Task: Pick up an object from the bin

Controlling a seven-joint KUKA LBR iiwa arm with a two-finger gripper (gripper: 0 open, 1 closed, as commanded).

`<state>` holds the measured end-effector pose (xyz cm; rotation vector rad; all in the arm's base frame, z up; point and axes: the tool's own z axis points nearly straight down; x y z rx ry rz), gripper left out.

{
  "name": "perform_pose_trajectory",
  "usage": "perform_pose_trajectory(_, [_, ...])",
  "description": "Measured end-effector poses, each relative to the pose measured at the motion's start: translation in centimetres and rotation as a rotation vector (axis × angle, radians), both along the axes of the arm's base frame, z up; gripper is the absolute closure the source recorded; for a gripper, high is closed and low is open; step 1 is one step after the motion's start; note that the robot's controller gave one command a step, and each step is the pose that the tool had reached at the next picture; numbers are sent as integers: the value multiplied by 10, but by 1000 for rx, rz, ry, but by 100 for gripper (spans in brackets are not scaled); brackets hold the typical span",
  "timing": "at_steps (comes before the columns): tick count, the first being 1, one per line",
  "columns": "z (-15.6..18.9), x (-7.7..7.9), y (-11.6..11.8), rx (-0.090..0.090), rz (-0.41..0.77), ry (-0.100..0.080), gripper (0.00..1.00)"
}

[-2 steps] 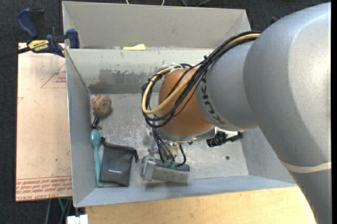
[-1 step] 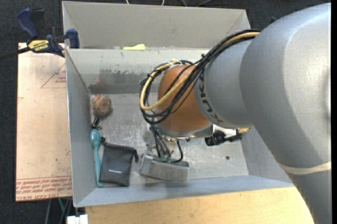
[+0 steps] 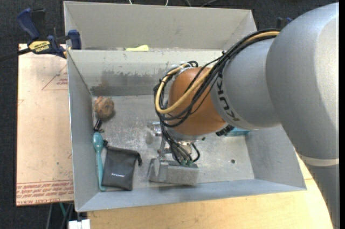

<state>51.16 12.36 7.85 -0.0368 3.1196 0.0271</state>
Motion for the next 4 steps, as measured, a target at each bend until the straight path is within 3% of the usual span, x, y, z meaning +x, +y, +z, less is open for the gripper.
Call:
perform_pose_trajectory(1, [25,-1,40,-9,84,7,0])
perform_pose_trajectory(2, [37,-1,57,-7,54,5,0])
perform_pose_trajectory(3, [28,8,63,-4,-92,6,0])
perform_pose_trajectory(4, [15,18,52,-8,167,1,0])
